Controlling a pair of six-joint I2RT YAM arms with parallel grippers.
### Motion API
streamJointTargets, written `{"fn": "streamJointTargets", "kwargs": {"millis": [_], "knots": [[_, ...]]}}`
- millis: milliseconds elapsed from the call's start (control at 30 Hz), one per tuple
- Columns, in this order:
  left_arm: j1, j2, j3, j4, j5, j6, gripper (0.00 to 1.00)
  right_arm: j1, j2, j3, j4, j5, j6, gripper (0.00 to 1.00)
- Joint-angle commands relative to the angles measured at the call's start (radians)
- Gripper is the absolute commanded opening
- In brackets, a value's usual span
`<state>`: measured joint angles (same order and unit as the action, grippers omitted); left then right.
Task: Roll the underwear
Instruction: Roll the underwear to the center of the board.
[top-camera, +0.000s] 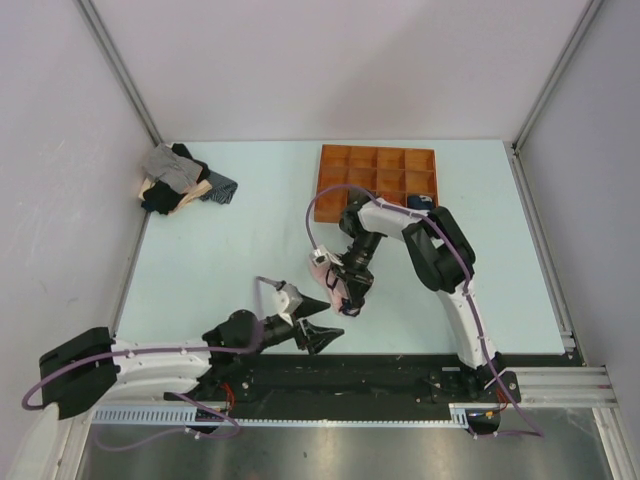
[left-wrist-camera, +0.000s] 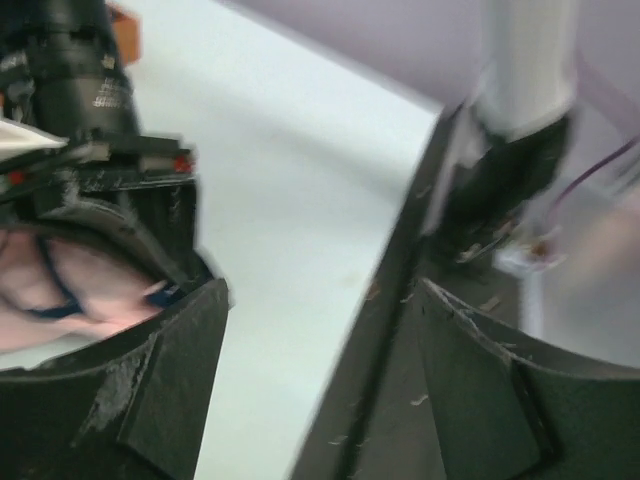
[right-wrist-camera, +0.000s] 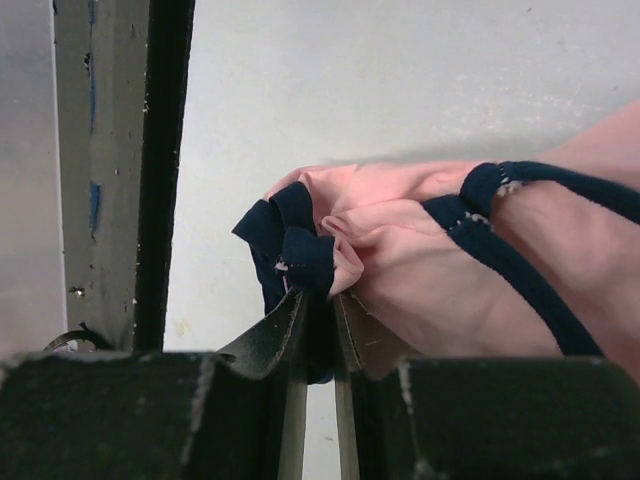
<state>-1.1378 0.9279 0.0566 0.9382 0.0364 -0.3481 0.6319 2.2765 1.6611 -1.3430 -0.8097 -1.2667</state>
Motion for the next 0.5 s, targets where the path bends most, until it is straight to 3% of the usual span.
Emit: {"fn": "streamJointTargets", "kwargs": {"millis": [0,133,467], "knots": [[-0.01,0.057,0.098,-0.292,-0.032,0.285,0.78,0.002,0.07,0.08,-0.165,0.004,0.027,0.18],[-0.014,0.204,0.222,-0.398,-0.062,0.372,0.75,-0.001,0.089,0.088,-0.177,0.026,0.03,0.19],[-0.017,0.477,0.405,-0.455,-0.11,0.494,0.74,-0.006,0.095,0.075,-0.176,0.029,0.017,0.2]]}}
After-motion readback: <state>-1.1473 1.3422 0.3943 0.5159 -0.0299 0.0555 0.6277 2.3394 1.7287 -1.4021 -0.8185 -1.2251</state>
